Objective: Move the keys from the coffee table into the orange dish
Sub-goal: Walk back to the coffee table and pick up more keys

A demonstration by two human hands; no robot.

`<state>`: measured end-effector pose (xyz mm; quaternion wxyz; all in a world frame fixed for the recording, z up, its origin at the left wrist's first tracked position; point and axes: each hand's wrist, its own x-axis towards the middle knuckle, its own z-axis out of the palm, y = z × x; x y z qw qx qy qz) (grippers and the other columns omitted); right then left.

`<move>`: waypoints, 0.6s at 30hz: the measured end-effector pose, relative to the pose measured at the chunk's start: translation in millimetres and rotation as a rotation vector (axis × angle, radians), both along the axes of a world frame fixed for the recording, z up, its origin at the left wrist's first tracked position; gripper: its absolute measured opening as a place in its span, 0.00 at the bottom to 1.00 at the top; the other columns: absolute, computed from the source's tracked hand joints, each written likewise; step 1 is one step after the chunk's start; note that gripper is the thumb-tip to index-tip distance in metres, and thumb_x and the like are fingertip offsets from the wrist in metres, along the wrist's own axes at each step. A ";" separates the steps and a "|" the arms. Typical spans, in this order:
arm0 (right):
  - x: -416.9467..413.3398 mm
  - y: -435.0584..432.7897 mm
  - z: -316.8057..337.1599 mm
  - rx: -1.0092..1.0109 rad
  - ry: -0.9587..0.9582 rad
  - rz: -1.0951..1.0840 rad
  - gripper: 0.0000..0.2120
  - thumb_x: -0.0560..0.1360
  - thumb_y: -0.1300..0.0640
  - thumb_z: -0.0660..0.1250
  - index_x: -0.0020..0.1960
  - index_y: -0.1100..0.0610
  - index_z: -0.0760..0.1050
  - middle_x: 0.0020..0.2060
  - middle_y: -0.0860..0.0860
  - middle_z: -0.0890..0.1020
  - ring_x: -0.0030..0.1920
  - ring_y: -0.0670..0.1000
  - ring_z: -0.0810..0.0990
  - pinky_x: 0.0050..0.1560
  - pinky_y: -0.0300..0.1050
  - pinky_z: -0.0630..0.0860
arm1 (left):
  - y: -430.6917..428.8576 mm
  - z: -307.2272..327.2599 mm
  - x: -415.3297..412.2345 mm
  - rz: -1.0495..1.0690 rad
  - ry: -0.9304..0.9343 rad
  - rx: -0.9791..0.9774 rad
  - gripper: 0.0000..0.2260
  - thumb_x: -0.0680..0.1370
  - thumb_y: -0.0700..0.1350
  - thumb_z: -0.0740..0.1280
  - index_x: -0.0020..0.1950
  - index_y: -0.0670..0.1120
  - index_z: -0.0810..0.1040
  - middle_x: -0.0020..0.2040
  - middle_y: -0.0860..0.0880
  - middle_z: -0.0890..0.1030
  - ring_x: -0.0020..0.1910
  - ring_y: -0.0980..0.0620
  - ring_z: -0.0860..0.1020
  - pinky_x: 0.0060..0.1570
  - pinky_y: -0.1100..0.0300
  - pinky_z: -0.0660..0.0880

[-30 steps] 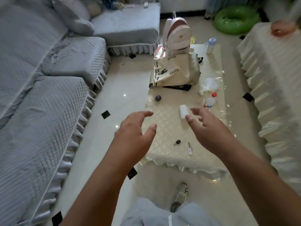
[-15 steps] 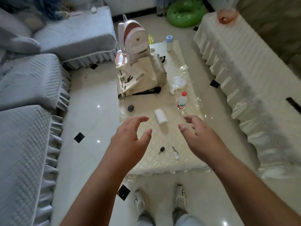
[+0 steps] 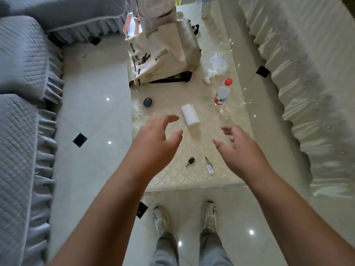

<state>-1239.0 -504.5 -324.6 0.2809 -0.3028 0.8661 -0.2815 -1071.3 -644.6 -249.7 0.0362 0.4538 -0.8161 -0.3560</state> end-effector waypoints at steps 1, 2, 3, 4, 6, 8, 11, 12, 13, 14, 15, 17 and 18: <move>-0.8 0.4 -14.6 0.015 -0.003 0.003 0.22 0.75 0.44 0.67 0.67 0.47 0.69 0.65 0.47 0.75 0.62 0.49 0.75 0.55 0.42 0.68 | -2.2 -12.3 -2.1 0.006 -0.002 0.005 0.18 0.78 0.58 0.62 0.68 0.61 0.71 0.57 0.64 0.69 0.46 0.64 0.74 0.47 0.61 0.68; -1.4 1.5 -29.7 0.035 -0.004 0.008 0.23 0.75 0.45 0.68 0.67 0.47 0.70 0.64 0.48 0.75 0.61 0.49 0.76 0.55 0.42 0.68 | -4.0 -24.9 -3.9 0.010 -0.005 0.014 0.18 0.78 0.58 0.62 0.68 0.61 0.71 0.57 0.64 0.69 0.46 0.64 0.74 0.48 0.60 0.69; -2.0 2.4 -45.3 0.058 -0.005 0.012 0.23 0.74 0.45 0.68 0.67 0.47 0.70 0.64 0.48 0.75 0.61 0.49 0.76 0.54 0.42 0.68 | -5.1 -37.1 -5.2 0.014 -0.009 0.028 0.18 0.78 0.58 0.62 0.67 0.61 0.71 0.57 0.64 0.69 0.47 0.63 0.74 0.50 0.59 0.70; -2.8 3.2 -63.2 0.085 -0.006 0.019 0.23 0.74 0.45 0.69 0.67 0.47 0.70 0.64 0.48 0.75 0.61 0.49 0.76 0.53 0.42 0.68 | -5.8 -51.6 -6.3 0.018 -0.012 0.042 0.18 0.78 0.58 0.62 0.67 0.61 0.71 0.58 0.64 0.69 0.49 0.62 0.75 0.53 0.56 0.71; -4.2 6.4 -87.6 0.138 -0.005 0.027 0.23 0.74 0.46 0.69 0.66 0.47 0.71 0.64 0.48 0.75 0.59 0.49 0.76 0.52 0.43 0.69 | -5.3 -70.1 -7.1 0.018 -0.016 0.049 0.18 0.78 0.58 0.61 0.67 0.61 0.71 0.60 0.62 0.71 0.53 0.59 0.75 0.58 0.52 0.72; -5.8 7.3 -118.7 0.216 0.012 0.027 0.22 0.74 0.46 0.69 0.66 0.48 0.71 0.64 0.48 0.75 0.58 0.50 0.77 0.52 0.46 0.72 | -5.4 -96.7 -9.3 0.018 -0.031 0.060 0.18 0.78 0.58 0.61 0.67 0.61 0.71 0.61 0.62 0.71 0.53 0.58 0.75 0.60 0.49 0.72; -2.3 9.2 -158.0 0.352 0.028 0.031 0.21 0.73 0.45 0.69 0.65 0.47 0.72 0.64 0.49 0.75 0.58 0.53 0.77 0.57 0.54 0.74 | -4.2 -133.9 -10.3 0.016 -0.060 0.093 0.17 0.78 0.57 0.62 0.67 0.60 0.71 0.64 0.60 0.72 0.59 0.56 0.73 0.62 0.47 0.71; -1.2 9.9 -169.9 0.389 0.038 0.033 0.21 0.73 0.45 0.68 0.65 0.47 0.73 0.63 0.49 0.76 0.58 0.53 0.77 0.57 0.55 0.74 | -4.0 -145.4 -11.9 0.009 -0.063 0.097 0.17 0.78 0.57 0.62 0.67 0.59 0.71 0.65 0.59 0.72 0.62 0.57 0.72 0.62 0.47 0.70; -0.3 10.8 -181.9 0.415 0.045 0.042 0.21 0.74 0.45 0.68 0.65 0.47 0.73 0.63 0.49 0.76 0.59 0.54 0.77 0.57 0.55 0.74 | -3.3 -156.2 -13.9 0.006 -0.062 0.100 0.17 0.78 0.57 0.62 0.67 0.59 0.71 0.65 0.59 0.72 0.63 0.57 0.71 0.63 0.47 0.70; 0.9 11.2 -193.9 0.433 0.044 0.058 0.21 0.74 0.45 0.68 0.65 0.48 0.73 0.63 0.49 0.76 0.60 0.54 0.76 0.58 0.55 0.73 | -2.3 -165.4 -15.5 0.009 -0.059 0.102 0.17 0.78 0.57 0.62 0.67 0.59 0.72 0.65 0.59 0.73 0.64 0.58 0.70 0.63 0.47 0.70; 2.3 11.3 -205.3 0.445 0.043 0.068 0.20 0.74 0.46 0.67 0.65 0.48 0.73 0.63 0.49 0.76 0.60 0.54 0.76 0.58 0.55 0.73 | -1.6 -173.5 -17.1 0.011 -0.056 0.102 0.17 0.78 0.57 0.62 0.67 0.59 0.72 0.65 0.59 0.73 0.64 0.58 0.70 0.63 0.47 0.70; 3.1 10.9 -226.9 0.459 0.046 0.064 0.19 0.74 0.46 0.67 0.64 0.48 0.74 0.62 0.49 0.76 0.59 0.54 0.76 0.58 0.55 0.73 | -0.5 -188.0 -21.3 0.007 -0.046 0.101 0.17 0.78 0.56 0.62 0.67 0.58 0.72 0.65 0.59 0.73 0.65 0.58 0.70 0.63 0.46 0.69; 3.1 10.6 -237.4 0.459 0.049 0.060 0.18 0.74 0.46 0.67 0.63 0.49 0.75 0.61 0.50 0.76 0.58 0.55 0.77 0.57 0.55 0.74 | 0.0 -194.5 -23.5 0.003 -0.044 0.099 0.17 0.78 0.56 0.62 0.66 0.58 0.73 0.65 0.59 0.73 0.65 0.57 0.70 0.63 0.46 0.69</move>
